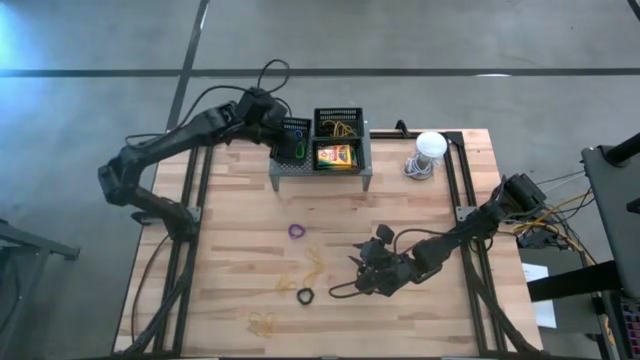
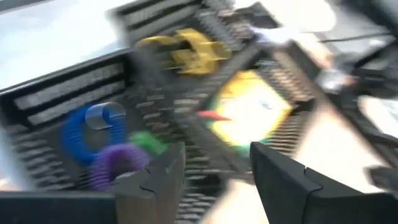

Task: Pick & Place Office Desk Supplies
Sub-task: Put the yellow rubber band into the top black bin on the shelf

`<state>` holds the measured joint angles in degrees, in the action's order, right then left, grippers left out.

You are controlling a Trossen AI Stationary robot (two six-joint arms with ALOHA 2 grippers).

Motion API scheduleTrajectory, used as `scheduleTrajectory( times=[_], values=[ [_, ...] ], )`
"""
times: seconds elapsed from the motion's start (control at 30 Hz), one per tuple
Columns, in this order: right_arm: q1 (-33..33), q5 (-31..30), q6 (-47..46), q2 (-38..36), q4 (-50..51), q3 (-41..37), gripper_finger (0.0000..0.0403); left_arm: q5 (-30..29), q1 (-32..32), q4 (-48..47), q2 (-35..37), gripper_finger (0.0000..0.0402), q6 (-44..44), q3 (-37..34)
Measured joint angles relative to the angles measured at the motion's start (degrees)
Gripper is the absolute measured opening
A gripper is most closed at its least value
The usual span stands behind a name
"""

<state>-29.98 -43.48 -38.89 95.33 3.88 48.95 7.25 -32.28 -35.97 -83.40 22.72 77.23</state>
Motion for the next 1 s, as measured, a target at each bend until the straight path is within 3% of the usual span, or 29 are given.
scheduleTrajectory(
  times=[0.13, 0.27, 0.37, 0.47, 0.6, 0.7, 0.83, 1.0],
  values=[
    [0.00, 0.00, -0.13, 0.00, 0.00, 0.00, 0.0153, 4.08, 4.93, -0.93, 0.01, 0.0181, -1.58, 4.32],
    [0.00, 0.00, -0.81, -0.02, -0.61, 0.00, 0.0155, 1.96, 15.41, -4.19, 0.13, 0.0169, -4.94, 7.65],
    [0.00, 0.00, -0.97, -0.02, -2.06, 0.00, 0.0153, -4.59, 26.42, -6.11, 0.11, 0.0161, -6.21, 7.41],
    [0.04, -0.02, -0.93, 0.26, -4.09, -0.02, 0.0149, -16.37, 38.75, -5.98, 0.05, 0.0157, -6.27, 4.86],
    [0.04, -0.02, -0.06, 1.78, -6.51, -0.11, 0.0145, -35.69, 55.22, -3.44, -0.11, 0.0157, -5.14, -2.22],
    [0.06, -0.03, 0.17, 3.27, -7.82, -0.03, 0.0144, -46.66, 65.77, 2.45, -0.11, 0.0157, -1.38, -10.01],
    [0.24, 0.00, 2.42, 5.03, -10.14, 0.00, 0.0144, -50.15, 75.78, 16.75, -0.11, 0.0157, 3.61, -22.41],
    [0.69, 0.02, 4.52, 5.70, -12.90, 0.02, 0.0141, -50.64, 81.81, 37.54, -1.22, 0.0157, 10.24, -34.98]
  ],
)
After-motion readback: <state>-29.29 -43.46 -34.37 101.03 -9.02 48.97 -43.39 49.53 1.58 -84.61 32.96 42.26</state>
